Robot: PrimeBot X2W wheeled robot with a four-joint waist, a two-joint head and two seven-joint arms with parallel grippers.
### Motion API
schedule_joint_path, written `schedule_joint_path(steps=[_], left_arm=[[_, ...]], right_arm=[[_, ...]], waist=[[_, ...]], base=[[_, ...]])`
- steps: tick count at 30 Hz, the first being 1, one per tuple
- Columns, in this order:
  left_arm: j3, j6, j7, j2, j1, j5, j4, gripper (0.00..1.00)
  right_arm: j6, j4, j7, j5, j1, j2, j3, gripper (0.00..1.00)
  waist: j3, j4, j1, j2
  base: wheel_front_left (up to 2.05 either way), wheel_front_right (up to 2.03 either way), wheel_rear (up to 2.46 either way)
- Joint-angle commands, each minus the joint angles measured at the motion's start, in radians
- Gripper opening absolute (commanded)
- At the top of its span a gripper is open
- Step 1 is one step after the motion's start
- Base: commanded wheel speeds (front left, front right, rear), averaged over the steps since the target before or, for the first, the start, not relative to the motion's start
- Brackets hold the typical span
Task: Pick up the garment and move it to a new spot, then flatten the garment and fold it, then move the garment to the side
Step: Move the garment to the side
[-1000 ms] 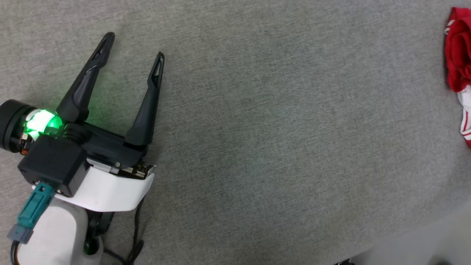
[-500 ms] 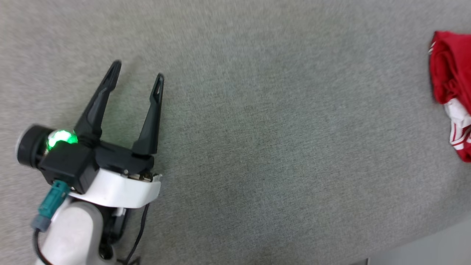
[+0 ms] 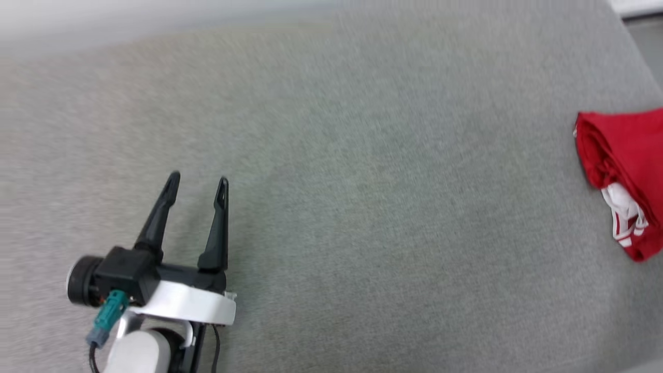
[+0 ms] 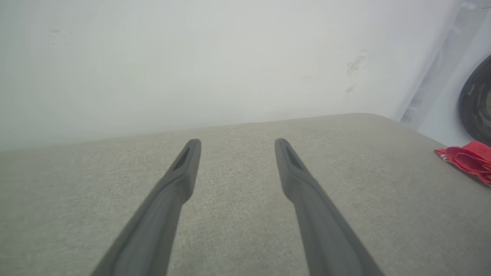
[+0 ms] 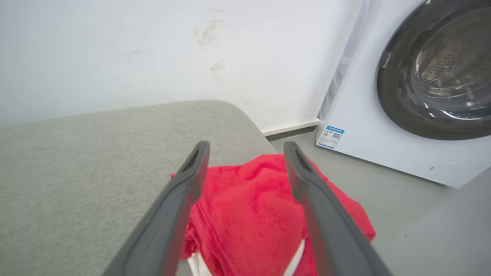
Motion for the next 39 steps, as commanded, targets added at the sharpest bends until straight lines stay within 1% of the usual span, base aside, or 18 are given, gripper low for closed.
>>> schedule_joint_path(steps=[1,4,6,13,17,20,26,31,39], left_arm=[[0.001,0.006,-0.007,-0.008,0.019,-0.005,0.016,1.0],[0.0,0.008,-0.016,-0.017,0.036,-0.012,0.05,1.0],[0.003,0.016,-0.02,-0.021,0.047,-0.016,0.068,1.0],[0.023,0.032,-0.032,-0.034,0.091,-0.033,0.143,1.0],[0.039,0.039,-0.035,-0.036,0.111,-0.042,0.179,1.0],[0.047,0.044,-0.036,-0.034,0.132,-0.046,0.199,1.0],[0.05,0.049,-0.038,-0.024,0.182,-0.048,0.223,1.0],[0.056,0.052,-0.04,-0.022,0.216,-0.055,0.231,1.0],[0.048,0.051,-0.042,-0.046,0.234,-0.059,0.251,1.0]], right_arm=[[-0.002,-0.032,-0.012,0.009,0.041,0.02,0.012,1.0],[-0.001,-0.123,-0.027,0.028,0.118,0.063,0.044,1.0],[-0.001,-0.183,-0.019,0.039,0.166,0.099,0.063,1.0],[-0.001,-0.393,0.03,0.011,0.334,0.222,0.137,1.0],[-0.001,-0.483,0.059,-0.005,0.41,0.261,0.18,1.0],[-0.001,-0.521,0.076,-0.013,0.458,0.276,0.213,1.0],[-0.001,-0.591,0.104,-0.033,0.545,0.288,0.245,1.0],[-0.001,-0.644,0.129,-0.047,0.606,0.291,0.245,1.0],[-0.001,-0.697,0.149,-0.007,0.663,0.292,0.239,1.0]], waist=[[-0.071,0.045,0.0003,-0.0001],[-0.111,0.072,0.0003,-0.0001],[-0.134,0.088,0.0003,-0.0001],[-0.219,0.145,0.0003,-0.0001],[-0.258,0.174,0.0003,-0.0001],[-0.289,0.189,0.0003,-0.0001],[-0.345,0.212,0.0003,-0.0001],[-0.37,0.221,0.0003,-0.0001],[-0.395,0.229,0.0003,-0.0001]], base=[[0.0,0.0,0.0],[0.0,0.0,0.0],[0.0,0.0,0.0],[0.0,0.0,0.0],[0.0,0.0,0.0],[0.0,0.0,0.0],[0.0,0.0,0.0],[0.0,0.0,0.0],[0.0,0.0,0.0]])
